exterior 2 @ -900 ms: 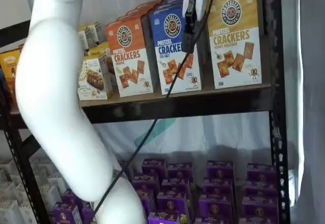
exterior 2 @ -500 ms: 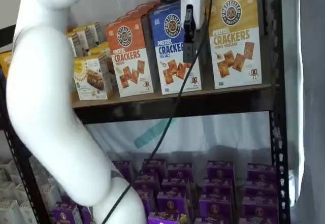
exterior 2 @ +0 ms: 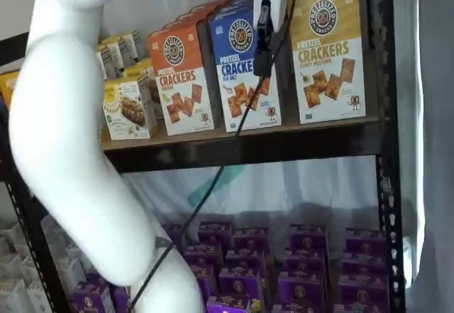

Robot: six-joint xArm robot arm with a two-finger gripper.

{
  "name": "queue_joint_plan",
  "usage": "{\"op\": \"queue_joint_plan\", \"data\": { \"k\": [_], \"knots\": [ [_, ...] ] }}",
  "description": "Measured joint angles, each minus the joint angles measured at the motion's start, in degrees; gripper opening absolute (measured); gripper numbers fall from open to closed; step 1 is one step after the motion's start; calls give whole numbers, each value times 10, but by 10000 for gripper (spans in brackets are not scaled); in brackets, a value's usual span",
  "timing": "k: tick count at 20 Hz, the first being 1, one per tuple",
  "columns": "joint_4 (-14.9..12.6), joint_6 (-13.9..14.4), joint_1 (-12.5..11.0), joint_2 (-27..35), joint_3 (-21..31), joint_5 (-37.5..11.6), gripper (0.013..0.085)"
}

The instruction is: Retrieve the yellow and white box located on the top shelf, the sixth one from the left

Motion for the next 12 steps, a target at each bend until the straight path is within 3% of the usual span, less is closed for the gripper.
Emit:
{"op": "queue_joint_plan", "data": {
  "k": [3,9,12],
  "knots": [
    [23,-1,-15,17,-30,11,850],
    [106,4,-61,39,-66,20,850],
    [173,12,-93,35,-56,9,850]
  ]
}}
